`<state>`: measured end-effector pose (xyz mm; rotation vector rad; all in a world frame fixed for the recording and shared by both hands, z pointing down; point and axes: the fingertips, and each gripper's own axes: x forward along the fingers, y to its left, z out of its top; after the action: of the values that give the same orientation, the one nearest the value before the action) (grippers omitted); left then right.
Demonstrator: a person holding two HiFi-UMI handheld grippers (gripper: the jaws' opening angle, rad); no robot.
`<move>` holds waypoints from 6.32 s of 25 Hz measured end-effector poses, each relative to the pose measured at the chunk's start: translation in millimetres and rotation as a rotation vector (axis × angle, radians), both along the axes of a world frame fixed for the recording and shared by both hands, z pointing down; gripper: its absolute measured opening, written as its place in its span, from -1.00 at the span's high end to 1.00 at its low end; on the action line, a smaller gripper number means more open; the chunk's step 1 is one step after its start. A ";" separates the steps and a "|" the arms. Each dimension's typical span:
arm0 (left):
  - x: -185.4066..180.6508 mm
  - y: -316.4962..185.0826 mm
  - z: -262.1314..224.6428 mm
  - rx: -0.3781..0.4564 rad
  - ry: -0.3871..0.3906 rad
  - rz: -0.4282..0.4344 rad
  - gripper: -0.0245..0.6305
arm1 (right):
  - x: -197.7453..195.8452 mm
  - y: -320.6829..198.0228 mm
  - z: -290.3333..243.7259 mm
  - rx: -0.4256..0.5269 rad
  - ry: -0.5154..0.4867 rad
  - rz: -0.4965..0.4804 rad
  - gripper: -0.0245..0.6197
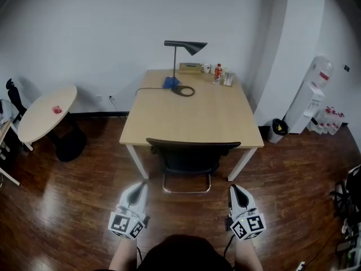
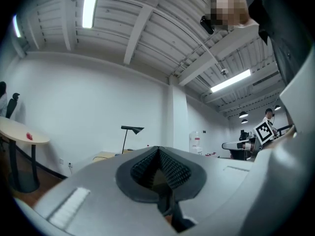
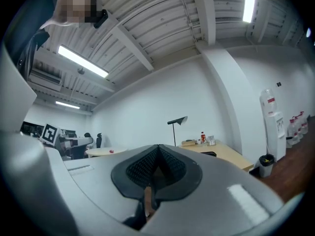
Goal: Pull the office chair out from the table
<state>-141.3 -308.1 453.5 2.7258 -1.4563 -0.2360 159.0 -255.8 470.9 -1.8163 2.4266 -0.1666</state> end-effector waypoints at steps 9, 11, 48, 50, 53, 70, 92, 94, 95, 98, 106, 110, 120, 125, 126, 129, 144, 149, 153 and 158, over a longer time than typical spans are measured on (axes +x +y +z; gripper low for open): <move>1.1 -48.5 5.4 -0.026 -0.006 0.015 0.92 | 6.4 -44.2 2.6 -0.024 0.026 -0.002 0.88; 8.1 -59.1 4.5 -0.021 -0.013 0.013 0.92 | 16.8 -58.6 0.8 -0.017 0.022 -0.002 0.88; 72.0 -230.7 7.0 0.018 -0.143 -0.056 0.92 | 82.2 -264.0 -2.0 -0.011 0.092 -0.159 0.88; 73.2 -239.3 6.1 0.028 -0.172 -0.007 0.91 | 71.4 -268.2 -1.0 -0.016 0.132 -0.185 0.88; 93.8 -245.4 8.3 0.043 -0.264 0.136 0.71 | 52.2 -270.3 6.9 -0.043 0.239 -0.281 0.65; 159.7 -212.6 89.7 0.015 -0.917 0.717 0.06 | -15.4 -249.2 74.2 -0.243 0.770 -0.726 -0.12; 140.7 -220.6 184.6 -0.024 -1.487 0.719 0.48 | -2.2 -234.9 164.2 -0.493 1.269 -0.886 0.49; 139.5 -221.3 185.8 -0.028 -1.495 0.710 0.58 | -1.7 -233.5 165.7 -0.482 1.292 -0.878 0.52; 138.9 -221.3 186.6 -0.034 -1.498 0.712 0.58 | -1.7 -233.6 166.0 -0.473 1.299 -0.873 0.53; 137.7 -222.0 187.8 -0.034 -1.509 0.717 0.62 | -1.9 -235.2 167.1 -0.457 1.317 -0.872 0.57; 137.0 -216.4 190.9 -0.040 -1.539 0.732 0.73 | -1.1 -228.6 169.0 -0.518 1.316 -0.871 0.70; 135.3 -212.9 189.7 -0.073 -1.552 0.729 0.73 | -3.0 -222.0 166.5 -0.563 1.289 -0.884 0.71; 132.8 -181.1 188.6 -0.091 -1.550 0.716 0.73 | -4.2 -192.2 165.5 -0.556 1.286 -0.910 0.71; 133.0 -155.0 189.0 -0.092 -1.538 0.718 0.73 | -4.3 -167.9 165.8 -0.580 1.286 -0.912 0.70; 131.9 -149.5 188.5 -0.097 -1.539 0.725 0.73 | -5.3 -162.6 165.4 -0.587 1.282 -0.910 0.70; 125.8 -132.7 187.3 -0.095 -1.546 0.745 0.73 | -12.5 -142.6 164.5 -0.613 1.254 -0.910 0.70; 115.6 -59.3 185.5 -0.080 -1.542 0.771 0.74 | -22.1 -67.7 164.8 -0.665 1.226 -0.885 0.66; 109.7 -37.8 184.5 -0.084 -1.546 0.788 0.74 | -28.2 -45.2 164.0 -0.663 1.224 -0.875 0.66; 108.9 -12.2 183.3 -0.091 -1.535 0.806 0.73 | -29.0 -20.4 162.8 -0.665 1.226 -0.874 0.66; 105.6 5.3 184.2 -0.076 -1.535 0.783 0.74 | -32.7 -5.3 163.6 -0.639 1.239 -0.866 0.66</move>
<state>-35.7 -302.8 637.7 2.9507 -0.0734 2.1345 126.3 -261.1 634.6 -0.7959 4.3391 0.2469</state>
